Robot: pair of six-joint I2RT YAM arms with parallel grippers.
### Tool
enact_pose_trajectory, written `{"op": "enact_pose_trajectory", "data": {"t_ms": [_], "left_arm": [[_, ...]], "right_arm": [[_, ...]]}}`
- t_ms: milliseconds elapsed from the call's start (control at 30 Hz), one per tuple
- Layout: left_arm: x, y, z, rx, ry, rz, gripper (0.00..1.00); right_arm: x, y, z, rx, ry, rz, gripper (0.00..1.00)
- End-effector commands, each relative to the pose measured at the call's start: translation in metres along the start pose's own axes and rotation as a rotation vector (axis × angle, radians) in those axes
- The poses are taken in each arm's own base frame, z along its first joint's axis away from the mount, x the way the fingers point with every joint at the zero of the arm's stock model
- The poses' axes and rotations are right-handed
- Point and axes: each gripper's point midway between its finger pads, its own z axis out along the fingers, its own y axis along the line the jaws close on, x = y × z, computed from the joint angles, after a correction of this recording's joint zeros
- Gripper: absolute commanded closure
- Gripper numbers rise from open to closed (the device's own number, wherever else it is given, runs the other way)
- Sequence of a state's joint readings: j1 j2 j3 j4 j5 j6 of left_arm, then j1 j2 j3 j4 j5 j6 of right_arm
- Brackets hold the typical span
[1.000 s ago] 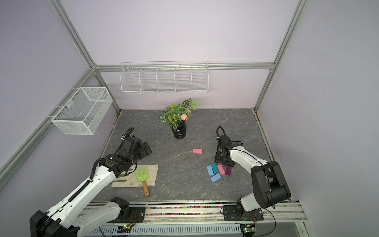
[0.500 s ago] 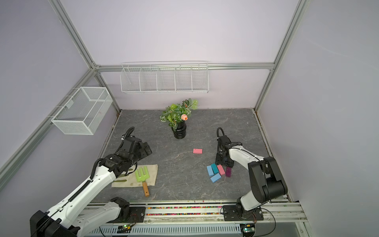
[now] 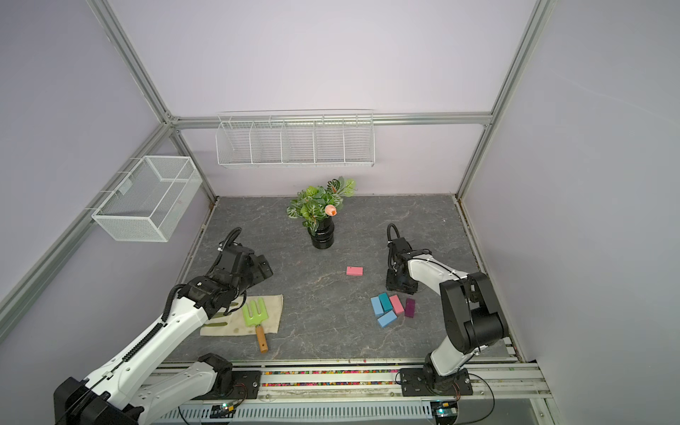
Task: Assemble the number 8 with building blocks
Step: Pick up the building block from the center of the board, then assemble the building block at the center of the board.
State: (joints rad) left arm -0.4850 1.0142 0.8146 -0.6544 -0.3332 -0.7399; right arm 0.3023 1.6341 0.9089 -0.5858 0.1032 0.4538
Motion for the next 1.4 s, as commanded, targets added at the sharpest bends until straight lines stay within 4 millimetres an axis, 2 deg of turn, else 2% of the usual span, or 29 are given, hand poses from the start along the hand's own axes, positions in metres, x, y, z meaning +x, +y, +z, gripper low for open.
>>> {"op": "enact_pose_trajectory", "data": {"t_ms": [0,233,400,567,800,1000,1133,1367], "left_arm": [[-0.001,-0.002,0.001,0.002,-0.009,-0.004,0.01],[-0.001,-0.002,0.001,0.001,-0.008,-0.003,0.0],[-0.001,-0.002,0.002,0.002,-0.009,-0.006,0.0],[0.001,0.0,0.004,-0.007,-0.002,-0.006,0.0],[0.002,-0.002,0.007,-0.003,0.003,-0.007,0.0],[0.004,-0.003,0.007,0.002,0.008,-0.007,0.01],[0.005,-0.002,0.006,0.005,0.009,-0.01,0.0],[0.005,0.0,0.004,0.008,0.004,-0.019,0.0]], "right_arm": [[-0.009,0.013,0.009,-0.054,-0.007,-0.022,0.55],[-0.007,0.016,0.012,-0.072,0.016,-0.032,0.81],[-0.009,0.02,0.003,-0.095,-0.003,-0.036,0.91],[-0.011,0.03,-0.02,-0.13,-0.048,-0.048,0.91],[-0.002,0.058,-0.056,-0.139,-0.137,-0.034,0.93],[0.01,0.092,-0.068,-0.238,-0.164,0.065,0.93],[0.021,0.12,-0.062,-0.232,-0.146,0.023,0.93],[0.046,0.161,-0.029,-0.202,-0.077,0.001,0.93]]}}
